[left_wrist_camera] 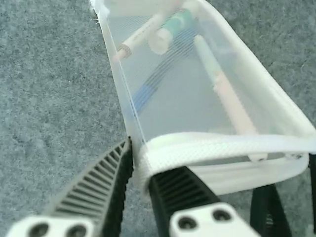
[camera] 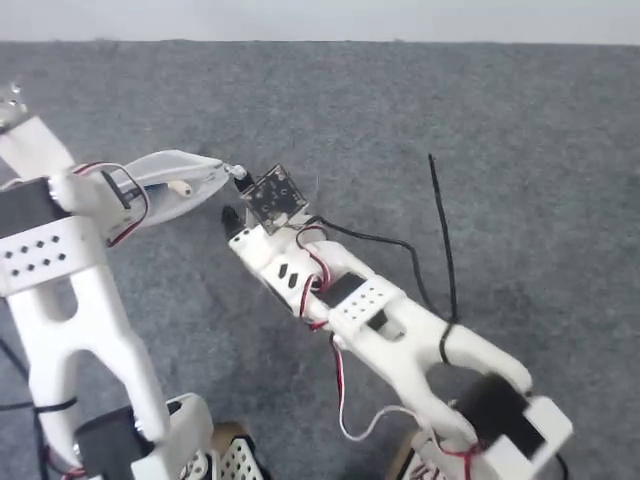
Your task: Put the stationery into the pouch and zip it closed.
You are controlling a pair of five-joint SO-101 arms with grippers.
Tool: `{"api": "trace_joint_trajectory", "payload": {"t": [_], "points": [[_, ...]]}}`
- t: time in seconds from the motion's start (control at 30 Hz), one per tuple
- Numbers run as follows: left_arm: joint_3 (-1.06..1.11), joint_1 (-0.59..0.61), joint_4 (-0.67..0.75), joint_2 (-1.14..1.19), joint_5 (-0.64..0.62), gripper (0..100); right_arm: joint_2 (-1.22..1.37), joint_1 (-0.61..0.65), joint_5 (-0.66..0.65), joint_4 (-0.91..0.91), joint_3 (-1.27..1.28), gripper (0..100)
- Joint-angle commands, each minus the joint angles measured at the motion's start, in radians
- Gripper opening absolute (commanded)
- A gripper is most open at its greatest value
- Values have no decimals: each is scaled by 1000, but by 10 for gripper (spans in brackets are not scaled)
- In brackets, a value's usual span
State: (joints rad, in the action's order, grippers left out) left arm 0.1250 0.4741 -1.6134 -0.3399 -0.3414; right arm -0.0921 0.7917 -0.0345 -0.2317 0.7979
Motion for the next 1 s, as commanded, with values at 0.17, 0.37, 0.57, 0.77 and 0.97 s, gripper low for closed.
{"api": "trace_joint_trajectory", "payload": {"t": [0.17, 0.37, 0.57, 0.77, 0.97], "points": [[-13, -3, 25, -17, -3, 11, 105, -28, -17, -183, -48, 213], [-13, -3, 25, -17, -3, 11, 183, -30, -17, -199, -98, 213], [-13, -3, 25, -17, -3, 11, 183, -65, -17, -259, -101, 213], [-13, -3, 25, -17, -2, 11, 189, -65, -15, -283, -104, 194], [-13, -3, 25, -17, -2, 11, 191, -56, -15, -283, -135, 123]]}}
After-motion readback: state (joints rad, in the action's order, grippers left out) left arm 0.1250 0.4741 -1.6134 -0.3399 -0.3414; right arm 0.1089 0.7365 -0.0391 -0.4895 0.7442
